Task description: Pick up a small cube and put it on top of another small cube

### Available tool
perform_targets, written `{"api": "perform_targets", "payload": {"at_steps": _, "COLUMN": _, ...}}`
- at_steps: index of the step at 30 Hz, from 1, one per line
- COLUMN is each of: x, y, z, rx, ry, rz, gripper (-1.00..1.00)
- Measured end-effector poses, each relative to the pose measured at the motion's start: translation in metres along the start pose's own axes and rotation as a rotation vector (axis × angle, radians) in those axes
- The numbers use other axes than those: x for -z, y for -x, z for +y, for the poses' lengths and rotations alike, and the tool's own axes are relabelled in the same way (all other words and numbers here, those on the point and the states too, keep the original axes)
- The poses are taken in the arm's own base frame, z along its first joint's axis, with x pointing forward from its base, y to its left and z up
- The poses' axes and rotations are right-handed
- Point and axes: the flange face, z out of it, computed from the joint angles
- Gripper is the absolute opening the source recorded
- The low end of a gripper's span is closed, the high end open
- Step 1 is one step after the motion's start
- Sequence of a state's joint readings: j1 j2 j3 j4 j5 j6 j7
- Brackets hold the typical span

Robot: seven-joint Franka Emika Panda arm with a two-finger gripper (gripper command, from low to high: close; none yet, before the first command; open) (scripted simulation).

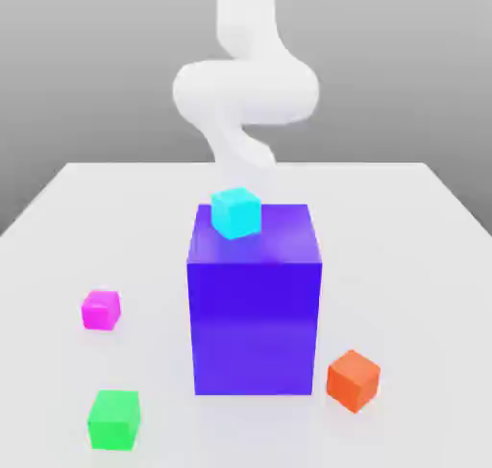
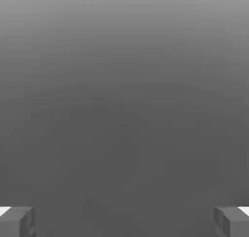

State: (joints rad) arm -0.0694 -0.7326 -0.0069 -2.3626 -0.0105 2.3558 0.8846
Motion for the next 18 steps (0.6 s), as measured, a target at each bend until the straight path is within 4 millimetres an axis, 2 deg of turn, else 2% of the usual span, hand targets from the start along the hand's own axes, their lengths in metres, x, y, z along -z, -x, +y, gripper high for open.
{"api": "perform_targets", "payload": {"at_steps": 2, "x": -0.051, "y": -0.012, "z": 0.032, "rx": -0.133, "ry": 0.087, "rz": -0.005, "gripper": 0.0}}
{"api": "perform_targets", "payload": {"at_steps": 5, "x": -0.117, "y": -0.024, "z": 0.092, "rx": -0.333, "ry": 0.21, "rz": -0.007, "gripper": 0.0}}
{"api": "perform_targets", "payload": {"at_steps": 9, "x": -0.185, "y": -0.025, "z": 0.186, "rx": -0.604, "ry": 0.366, "rz": -0.001, "gripper": 0.0}}
{"api": "perform_targets", "payload": {"at_steps": 13, "x": -0.229, "y": -0.007, "z": 0.285, "rx": -0.875, "ry": 0.511, "rz": 0.012, "gripper": 0.0}}
{"api": "perform_targets", "payload": {"at_steps": 18, "x": -0.255, "y": 0.044, "z": 0.4, "rx": -1.219, "ry": 0.684, "rz": 0.035, "gripper": 0.0}}
